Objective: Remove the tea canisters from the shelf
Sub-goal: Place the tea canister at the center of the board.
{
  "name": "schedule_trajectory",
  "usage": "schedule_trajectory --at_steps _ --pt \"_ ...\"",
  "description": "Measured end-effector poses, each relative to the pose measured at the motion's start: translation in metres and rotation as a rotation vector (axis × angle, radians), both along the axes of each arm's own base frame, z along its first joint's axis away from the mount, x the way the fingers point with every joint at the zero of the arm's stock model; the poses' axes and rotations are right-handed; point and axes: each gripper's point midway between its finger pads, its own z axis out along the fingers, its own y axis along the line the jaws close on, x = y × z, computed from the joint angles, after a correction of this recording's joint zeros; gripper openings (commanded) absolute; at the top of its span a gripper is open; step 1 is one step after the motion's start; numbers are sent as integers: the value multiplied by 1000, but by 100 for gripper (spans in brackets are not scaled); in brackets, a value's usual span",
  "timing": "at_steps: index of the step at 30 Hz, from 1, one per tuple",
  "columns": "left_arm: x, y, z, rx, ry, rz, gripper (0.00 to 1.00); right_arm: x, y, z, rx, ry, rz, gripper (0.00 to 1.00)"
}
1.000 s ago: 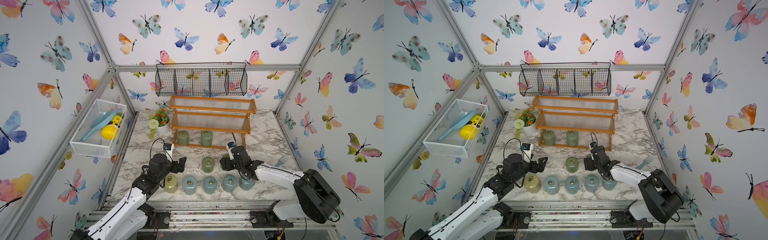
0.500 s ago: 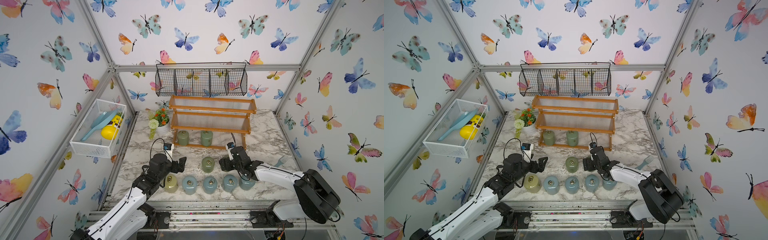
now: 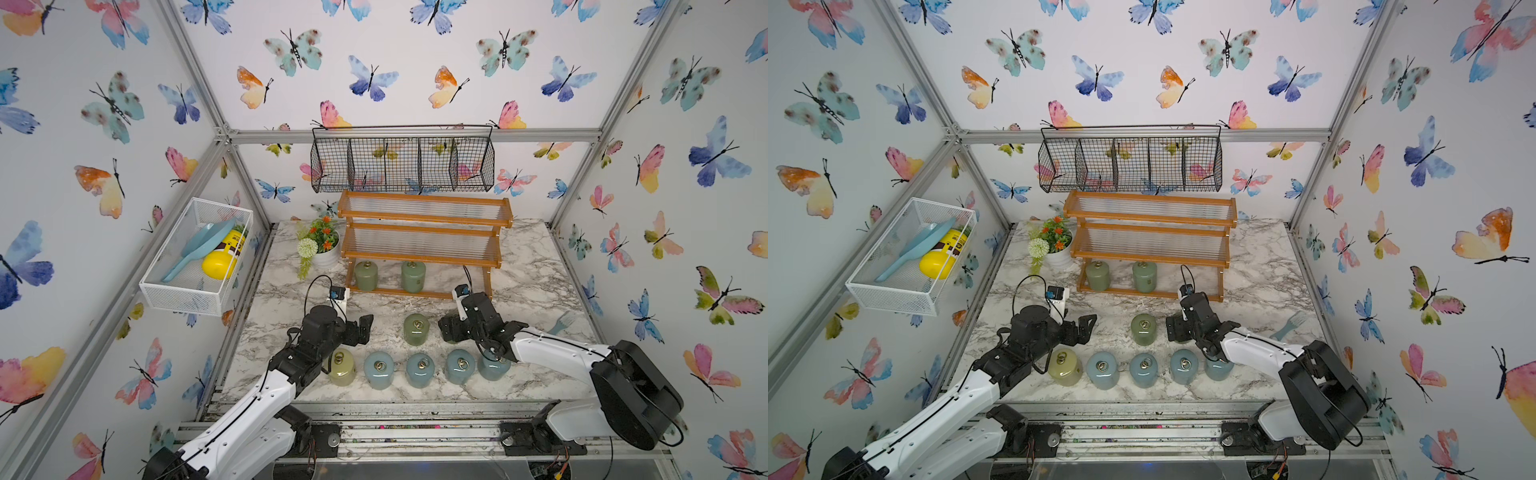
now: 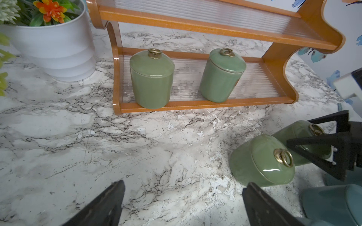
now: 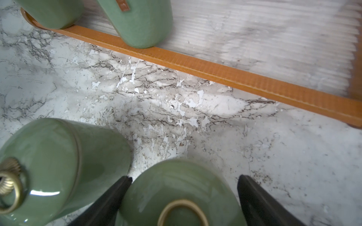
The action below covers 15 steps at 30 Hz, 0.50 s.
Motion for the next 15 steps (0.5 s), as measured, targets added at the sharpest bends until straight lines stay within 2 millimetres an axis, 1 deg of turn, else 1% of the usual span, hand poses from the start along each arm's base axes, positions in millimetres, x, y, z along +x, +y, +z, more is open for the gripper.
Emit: schedule_trajectory --at_steps 3,6,15 --pt "7 -2 -1 21 13 2 98 1 -1 5 2 -10 -11 95" --pt "18 -5 1 38 27 7 98 5 1 14 12 -27 -16 99" --pt "62 -3 -3 92 80 49 98 21 10 60 70 -118 -28 100"
